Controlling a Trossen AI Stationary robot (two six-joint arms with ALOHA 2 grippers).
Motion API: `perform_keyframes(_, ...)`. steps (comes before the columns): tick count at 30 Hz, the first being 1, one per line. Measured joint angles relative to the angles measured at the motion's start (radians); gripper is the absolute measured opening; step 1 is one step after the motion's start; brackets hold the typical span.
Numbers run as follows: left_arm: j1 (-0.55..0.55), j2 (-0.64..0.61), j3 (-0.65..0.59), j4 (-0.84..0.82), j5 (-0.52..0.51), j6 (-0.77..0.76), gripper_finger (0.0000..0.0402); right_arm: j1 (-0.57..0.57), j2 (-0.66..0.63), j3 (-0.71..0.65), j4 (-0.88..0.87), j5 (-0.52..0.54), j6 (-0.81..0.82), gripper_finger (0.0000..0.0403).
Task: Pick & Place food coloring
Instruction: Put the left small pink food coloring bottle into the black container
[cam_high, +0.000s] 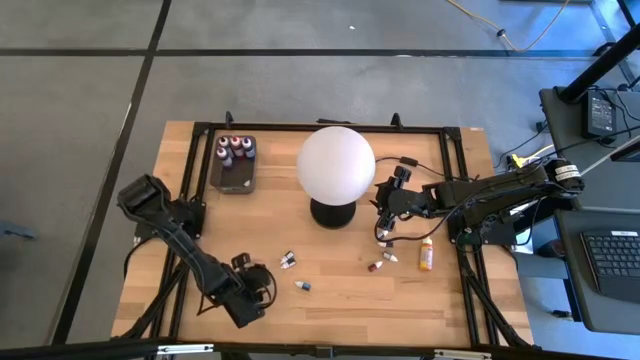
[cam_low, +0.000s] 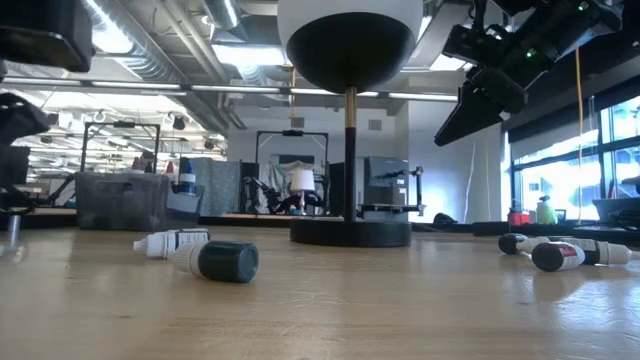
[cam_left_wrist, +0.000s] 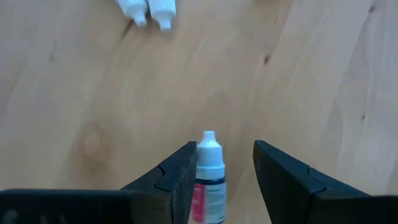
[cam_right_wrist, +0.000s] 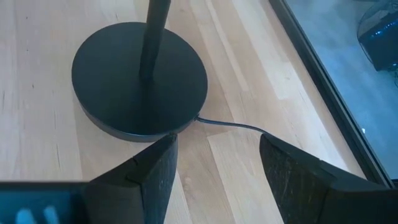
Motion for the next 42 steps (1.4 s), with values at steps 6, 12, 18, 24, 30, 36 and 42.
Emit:
perform_keyframes(6, 0.000, 0.009, 0.000, -0.095, 0.076, -0.080, 0.0156, 0.000, 0.000, 0.000, 0.008, 0.000, -0.004, 0.0230)
perform_keyframes(12, -0.001, 0.008, 0.000, -0.120, 0.098, -0.081, 0.0156, 0.000, 0.000, 0.000, 0.008, 0.000, -0.004, 0.0230)
perform_keyframes(18, -0.001, 0.008, 0.000, -0.112, 0.135, -0.093, 0.0156, 0.000, 0.000, 0.000, 0.008, 0.000, -0.004, 0.0230)
perform_keyframes(24, -0.001, 0.008, 0.000, -0.101, 0.132, -0.096, 0.0155, 0.000, 0.000, 0.000, 0.008, 0.000, -0.004, 0.0230)
perform_keyframes(30, -0.001, 0.008, 0.000, -0.088, 0.132, -0.096, 0.0154, 0.000, 0.000, 0.000, 0.009, 0.000, -0.004, 0.0230)
perform_keyframes(36, -0.001, 0.008, 0.000, -0.094, 0.127, -0.026, 0.0139, 0.000, 0.000, 0.000, 0.009, 0.000, -0.006, 0.0230)
perform_keyframes(42, -0.001, 0.008, 0.000, -0.095, 0.130, -0.004, 0.0079, 0.000, 0.000, 0.000, 0.009, 0.000, -0.010, 0.0230)
